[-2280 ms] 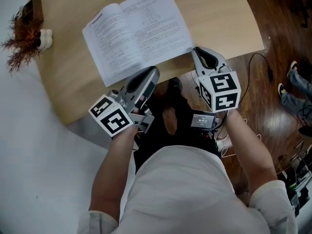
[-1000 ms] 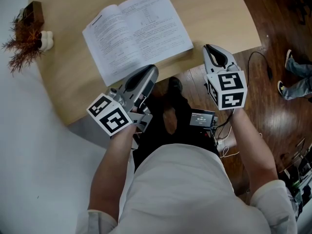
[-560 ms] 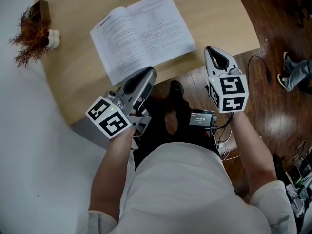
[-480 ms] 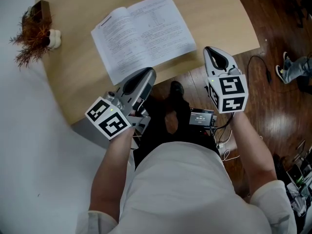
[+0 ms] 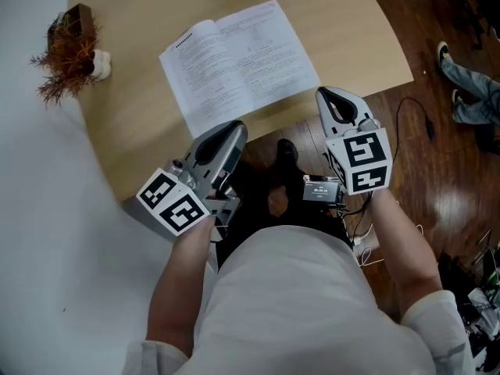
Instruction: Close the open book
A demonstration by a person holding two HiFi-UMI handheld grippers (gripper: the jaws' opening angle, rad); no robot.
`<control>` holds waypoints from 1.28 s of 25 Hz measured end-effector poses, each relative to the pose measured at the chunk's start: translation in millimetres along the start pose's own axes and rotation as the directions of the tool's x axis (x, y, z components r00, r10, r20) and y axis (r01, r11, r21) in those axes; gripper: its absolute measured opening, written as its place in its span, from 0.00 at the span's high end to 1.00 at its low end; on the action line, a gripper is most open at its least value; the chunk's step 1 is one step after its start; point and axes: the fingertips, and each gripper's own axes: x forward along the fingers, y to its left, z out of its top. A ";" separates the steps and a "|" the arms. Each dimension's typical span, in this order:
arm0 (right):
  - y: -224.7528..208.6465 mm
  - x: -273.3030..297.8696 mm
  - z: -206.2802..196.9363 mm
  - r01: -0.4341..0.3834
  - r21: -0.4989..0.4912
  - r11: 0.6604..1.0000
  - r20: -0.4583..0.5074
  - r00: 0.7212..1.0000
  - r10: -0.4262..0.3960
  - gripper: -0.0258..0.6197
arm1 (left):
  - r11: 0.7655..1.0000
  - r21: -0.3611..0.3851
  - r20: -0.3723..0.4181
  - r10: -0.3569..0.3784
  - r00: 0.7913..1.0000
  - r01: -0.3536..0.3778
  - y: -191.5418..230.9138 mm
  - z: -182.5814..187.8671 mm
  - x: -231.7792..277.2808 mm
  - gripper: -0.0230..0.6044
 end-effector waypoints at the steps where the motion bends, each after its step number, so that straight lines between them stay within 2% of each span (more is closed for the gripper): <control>1: 3.7 -1.6 2.0 -0.004 -0.006 1.000 0.000 1.000 0.004 0.96 | 1.000 0.004 0.001 0.001 1.000 -0.001 -1.0 0.6 -2.7 0.97; 10: 22.8 -13.9 12.5 -0.015 -0.043 0.999 -0.008 1.000 0.015 0.96 | 0.999 0.044 0.015 0.016 1.000 -0.016 -9.1 9.2 -28.3 0.97; 32: 70.3 -51.7 78.9 -0.103 -0.038 0.994 0.091 0.990 0.106 0.96 | 0.996 0.080 0.067 0.022 0.998 -0.028 -33.9 37.9 -82.5 0.97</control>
